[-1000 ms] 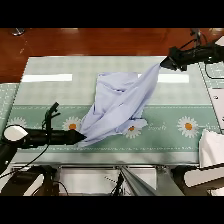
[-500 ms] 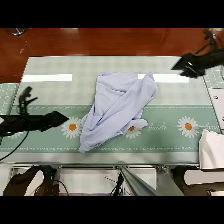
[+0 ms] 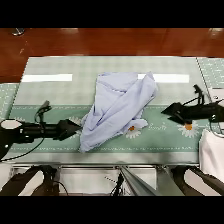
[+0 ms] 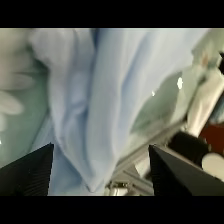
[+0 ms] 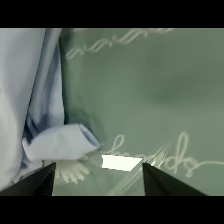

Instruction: Fold the shirts.

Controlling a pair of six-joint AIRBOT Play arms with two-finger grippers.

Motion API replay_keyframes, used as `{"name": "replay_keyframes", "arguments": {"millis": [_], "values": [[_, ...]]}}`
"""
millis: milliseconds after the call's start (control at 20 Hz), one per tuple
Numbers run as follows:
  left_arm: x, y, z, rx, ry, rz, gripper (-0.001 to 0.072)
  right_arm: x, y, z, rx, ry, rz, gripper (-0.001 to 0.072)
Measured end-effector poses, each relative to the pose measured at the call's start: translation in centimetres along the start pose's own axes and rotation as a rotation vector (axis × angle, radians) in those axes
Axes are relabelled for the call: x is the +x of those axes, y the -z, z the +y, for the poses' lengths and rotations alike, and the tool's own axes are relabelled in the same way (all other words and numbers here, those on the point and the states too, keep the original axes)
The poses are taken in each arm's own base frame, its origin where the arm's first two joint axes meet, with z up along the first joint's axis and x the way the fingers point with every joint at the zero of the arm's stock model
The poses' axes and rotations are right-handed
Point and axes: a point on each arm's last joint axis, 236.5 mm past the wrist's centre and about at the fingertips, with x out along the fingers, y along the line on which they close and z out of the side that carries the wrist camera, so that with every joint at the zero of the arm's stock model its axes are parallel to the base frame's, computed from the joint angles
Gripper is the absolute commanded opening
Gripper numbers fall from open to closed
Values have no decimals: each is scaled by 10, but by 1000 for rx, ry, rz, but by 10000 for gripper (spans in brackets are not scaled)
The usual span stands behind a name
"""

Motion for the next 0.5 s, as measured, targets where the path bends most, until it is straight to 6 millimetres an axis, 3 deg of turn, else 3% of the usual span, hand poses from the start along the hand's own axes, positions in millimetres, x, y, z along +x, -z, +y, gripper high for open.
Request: {"name": "replay_keyframes", "arguments": {"millis": [200,250,300,500], "values": [[36,41,-5,67,40,193,691,29,44,18,-53,-31,85,622],[41,48,-4,77,43,226,478,34,48,21,-57,-30,90,622],[45,53,-3,83,45,248,26,38,52,24,-61,-31,95,621],[51,56,-4,128,56,281,21,52,70,31,-74,-16,140,621]]}}
